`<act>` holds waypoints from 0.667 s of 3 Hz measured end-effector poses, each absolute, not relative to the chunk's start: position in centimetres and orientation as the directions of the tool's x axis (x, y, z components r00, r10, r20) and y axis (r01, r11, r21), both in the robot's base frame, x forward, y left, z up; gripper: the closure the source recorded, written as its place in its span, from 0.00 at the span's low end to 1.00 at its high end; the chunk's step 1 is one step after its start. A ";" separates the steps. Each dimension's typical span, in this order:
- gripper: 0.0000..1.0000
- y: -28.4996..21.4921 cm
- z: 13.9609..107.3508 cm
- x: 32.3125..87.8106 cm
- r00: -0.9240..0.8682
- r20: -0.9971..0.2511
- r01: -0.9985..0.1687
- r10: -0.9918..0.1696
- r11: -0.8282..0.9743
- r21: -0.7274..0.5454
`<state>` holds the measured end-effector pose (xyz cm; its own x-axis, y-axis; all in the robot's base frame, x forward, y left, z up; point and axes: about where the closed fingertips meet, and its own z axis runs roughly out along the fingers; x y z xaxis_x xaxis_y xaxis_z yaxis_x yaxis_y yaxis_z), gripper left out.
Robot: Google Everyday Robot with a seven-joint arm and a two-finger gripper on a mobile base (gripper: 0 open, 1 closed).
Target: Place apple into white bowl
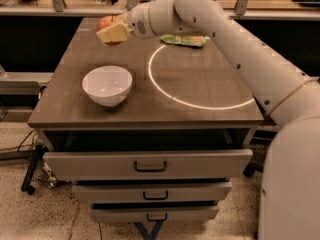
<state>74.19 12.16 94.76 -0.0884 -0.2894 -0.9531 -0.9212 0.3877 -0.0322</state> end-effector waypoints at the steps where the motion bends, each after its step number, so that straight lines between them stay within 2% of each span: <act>1: 1.00 12.0 96.3 70.0 -0.062 -0.962 -0.951 -0.264 0.308 -0.023; 2: 1.00 11.1 96.0 67.5 -0.046 -0.962 -0.967 -0.270 0.252 -0.025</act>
Offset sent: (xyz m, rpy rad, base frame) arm -0.0964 -0.0314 0.0072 0.0201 -0.0047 0.2110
